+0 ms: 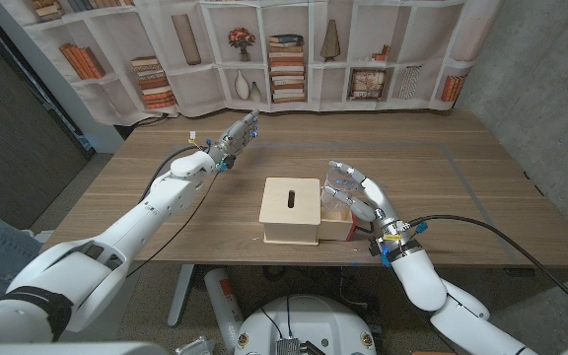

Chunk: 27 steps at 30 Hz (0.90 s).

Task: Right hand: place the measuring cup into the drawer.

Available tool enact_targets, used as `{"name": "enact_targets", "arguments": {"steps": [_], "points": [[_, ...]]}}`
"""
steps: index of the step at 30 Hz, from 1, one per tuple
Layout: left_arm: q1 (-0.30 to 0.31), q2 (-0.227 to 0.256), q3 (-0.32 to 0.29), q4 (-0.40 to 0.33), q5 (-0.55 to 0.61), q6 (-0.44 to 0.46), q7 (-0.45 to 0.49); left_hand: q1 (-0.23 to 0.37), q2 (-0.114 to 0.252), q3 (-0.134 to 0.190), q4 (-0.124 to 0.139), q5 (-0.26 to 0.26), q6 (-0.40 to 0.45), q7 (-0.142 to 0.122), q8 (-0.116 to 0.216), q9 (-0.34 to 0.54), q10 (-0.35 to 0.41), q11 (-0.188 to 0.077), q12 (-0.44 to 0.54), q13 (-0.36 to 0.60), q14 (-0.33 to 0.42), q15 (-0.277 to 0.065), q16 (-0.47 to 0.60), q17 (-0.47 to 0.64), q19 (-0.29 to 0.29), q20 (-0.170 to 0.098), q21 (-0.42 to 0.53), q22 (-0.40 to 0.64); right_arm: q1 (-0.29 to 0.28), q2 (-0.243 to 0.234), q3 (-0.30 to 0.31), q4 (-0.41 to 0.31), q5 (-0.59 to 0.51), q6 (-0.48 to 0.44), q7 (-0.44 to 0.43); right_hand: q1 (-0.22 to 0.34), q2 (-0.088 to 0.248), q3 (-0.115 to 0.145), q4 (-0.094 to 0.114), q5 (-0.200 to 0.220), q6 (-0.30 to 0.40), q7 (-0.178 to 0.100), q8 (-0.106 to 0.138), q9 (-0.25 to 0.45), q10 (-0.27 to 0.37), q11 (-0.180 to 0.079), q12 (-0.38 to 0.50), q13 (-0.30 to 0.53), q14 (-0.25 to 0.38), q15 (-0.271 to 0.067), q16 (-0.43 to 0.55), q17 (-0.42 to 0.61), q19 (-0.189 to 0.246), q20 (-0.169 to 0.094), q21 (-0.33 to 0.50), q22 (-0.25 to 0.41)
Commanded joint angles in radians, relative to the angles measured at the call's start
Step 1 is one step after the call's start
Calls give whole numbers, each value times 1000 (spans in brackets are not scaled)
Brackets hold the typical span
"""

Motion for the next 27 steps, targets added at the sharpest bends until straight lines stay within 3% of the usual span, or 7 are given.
{"name": "enact_targets", "arguments": {"steps": [1, 14, 27], "points": [[3, 1, 0, 2, -2, 1, 2, 3, 7, -3, 0, -2, 3, 2, 4, 3, -6, -2, 4, 2, -47, 2, -1, 6, -56, 7, -1, 6, 2, -21, -4, -21, -5, -27, 6, -9, -15, -14, 0, 18, -68, 3, -18, -3, -25, 15, -17, -8, -14, 5, 1, -1, -7, 14, -11, 1], [-4, -4, 2, 18, -2, -2, -5, 4, 8, -4, 0, -2, 3, 0, 4, 3, -5, -1, 4, 2, -47, 0, -1, 6, -57, 6, -1, 6, 1, -31, -8, -32, 5, -46, 10, -33, -33, -32, 6, 32, -110, 15, -16, -6, -42, 36, -27, -16, -32, 11, 1, -2, -17, 29, -20, 0], [-3, -3, 4, 7, 2, 3, 0, 4, 8, -5, 0, -2, 3, -1, 4, 3, -6, -2, 4, 2, -47, 1, -1, 6, -56, 7, -1, 6, 1, -39, -3, -40, 12, -48, 8, -50, -37, -41, 14, 40, -98, 19, -6, -7, -37, 32, -27, -19, -36, 9, 3, -2, -20, 33, -24, 1]]}}
